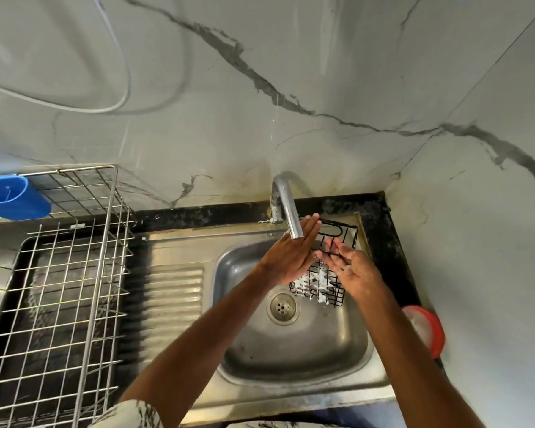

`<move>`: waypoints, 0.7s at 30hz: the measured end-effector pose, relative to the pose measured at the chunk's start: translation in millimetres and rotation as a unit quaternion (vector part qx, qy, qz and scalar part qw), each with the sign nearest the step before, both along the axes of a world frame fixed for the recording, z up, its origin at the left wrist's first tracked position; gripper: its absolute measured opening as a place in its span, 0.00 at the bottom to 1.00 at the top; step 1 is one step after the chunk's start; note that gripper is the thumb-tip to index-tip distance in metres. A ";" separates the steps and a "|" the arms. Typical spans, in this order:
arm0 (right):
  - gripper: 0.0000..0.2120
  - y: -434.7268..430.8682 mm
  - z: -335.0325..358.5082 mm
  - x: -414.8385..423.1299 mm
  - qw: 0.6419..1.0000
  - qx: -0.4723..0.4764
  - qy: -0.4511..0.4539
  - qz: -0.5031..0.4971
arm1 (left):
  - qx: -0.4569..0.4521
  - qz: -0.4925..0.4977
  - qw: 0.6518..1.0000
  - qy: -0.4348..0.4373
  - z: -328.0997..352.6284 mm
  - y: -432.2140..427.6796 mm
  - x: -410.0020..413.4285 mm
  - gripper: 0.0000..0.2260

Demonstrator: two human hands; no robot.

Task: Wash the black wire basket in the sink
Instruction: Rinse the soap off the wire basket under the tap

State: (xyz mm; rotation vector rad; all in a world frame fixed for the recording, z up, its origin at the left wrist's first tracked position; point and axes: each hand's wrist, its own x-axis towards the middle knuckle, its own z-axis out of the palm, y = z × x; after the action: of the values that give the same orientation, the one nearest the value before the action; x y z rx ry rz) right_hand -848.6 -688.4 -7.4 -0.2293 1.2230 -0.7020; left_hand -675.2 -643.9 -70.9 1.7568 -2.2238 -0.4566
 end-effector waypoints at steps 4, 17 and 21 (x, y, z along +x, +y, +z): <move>0.10 -2.2 -1.1 0.6 1.000 -0.003 -0.002 0.007 | -0.021 -0.039 0.999 0.005 -0.1 -1.2 -4.7 0.31; 0.13 -5.7 0.2 -5.7 0.993 -0.017 0.013 0.119 | 0.128 0.151 0.967 0.162 16.2 -14.3 29.2 0.18; 0.14 -18.3 9.7 4.6 0.967 -0.045 0.038 0.248 | 0.275 0.162 0.907 0.276 53.7 -24.7 54.8 0.09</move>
State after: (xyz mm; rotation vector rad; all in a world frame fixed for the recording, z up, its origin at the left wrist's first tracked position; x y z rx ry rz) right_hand -844.0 -706.7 2.2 -0.6205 1.1442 -0.3132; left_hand -620.4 -668.6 -17.2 1.8735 -1.4526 -1.4006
